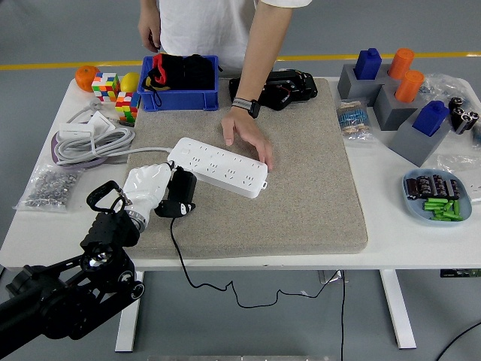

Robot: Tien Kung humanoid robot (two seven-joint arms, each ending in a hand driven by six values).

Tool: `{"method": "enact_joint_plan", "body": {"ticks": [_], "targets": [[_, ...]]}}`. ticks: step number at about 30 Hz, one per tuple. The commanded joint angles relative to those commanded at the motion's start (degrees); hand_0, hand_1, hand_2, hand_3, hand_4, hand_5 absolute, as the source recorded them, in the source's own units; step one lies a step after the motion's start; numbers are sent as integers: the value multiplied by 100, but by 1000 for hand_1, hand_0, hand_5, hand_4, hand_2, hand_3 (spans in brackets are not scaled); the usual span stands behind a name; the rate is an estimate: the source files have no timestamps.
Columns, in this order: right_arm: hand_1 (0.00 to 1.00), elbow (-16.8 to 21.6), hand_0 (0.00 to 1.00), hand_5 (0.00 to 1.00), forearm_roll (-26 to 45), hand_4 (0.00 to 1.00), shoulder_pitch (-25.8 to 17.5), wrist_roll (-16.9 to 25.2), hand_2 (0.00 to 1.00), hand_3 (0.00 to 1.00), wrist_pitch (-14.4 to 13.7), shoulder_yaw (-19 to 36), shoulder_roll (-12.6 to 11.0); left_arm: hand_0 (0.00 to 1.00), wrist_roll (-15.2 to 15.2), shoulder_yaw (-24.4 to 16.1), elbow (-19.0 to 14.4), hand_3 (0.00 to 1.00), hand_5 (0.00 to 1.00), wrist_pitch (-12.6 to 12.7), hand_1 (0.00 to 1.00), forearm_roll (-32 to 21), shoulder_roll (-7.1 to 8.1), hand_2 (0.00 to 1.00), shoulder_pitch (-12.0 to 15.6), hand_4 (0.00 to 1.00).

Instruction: Press the white button,pick up the black plug,place it near the board,insert it into the board

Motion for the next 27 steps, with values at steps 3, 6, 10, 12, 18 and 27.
{"method": "enact_joint_plan", "body": {"ticks": [3,6,10,12,18,27], "targets": [[707,1,741,370,3,690,5,9,685,623,-8,7,0,153,-112,-30,-72,422,2,43,289,-60,92,275,-42,590],[707,-5,741,370,4,690,6,18,685,623,-19,11,-9,153,-269,-87,-164,422,2,84,289,-146,194,275,-143,590],[707,-3,740,372,6,689,11,23,686,620,-23,6,-8,151,-431,-93,-83,419,2,116,281,-261,221,271,-296,573],[707,2,740,372,11,689,17,26,686,620,-22,0,-3,151,-470,-28,1,419,2,100,281,-312,224,271,-420,573],[706,1,741,371,21,688,26,26,684,620,-22,-19,-9,149,-551,349,268,418,2,51,271,-476,161,268,-838,569],[705,-6,738,368,29,688,41,24,683,618,-23,-17,-22,148,-656,942,695,415,2,-27,269,-623,92,267,-1269,572]]}}
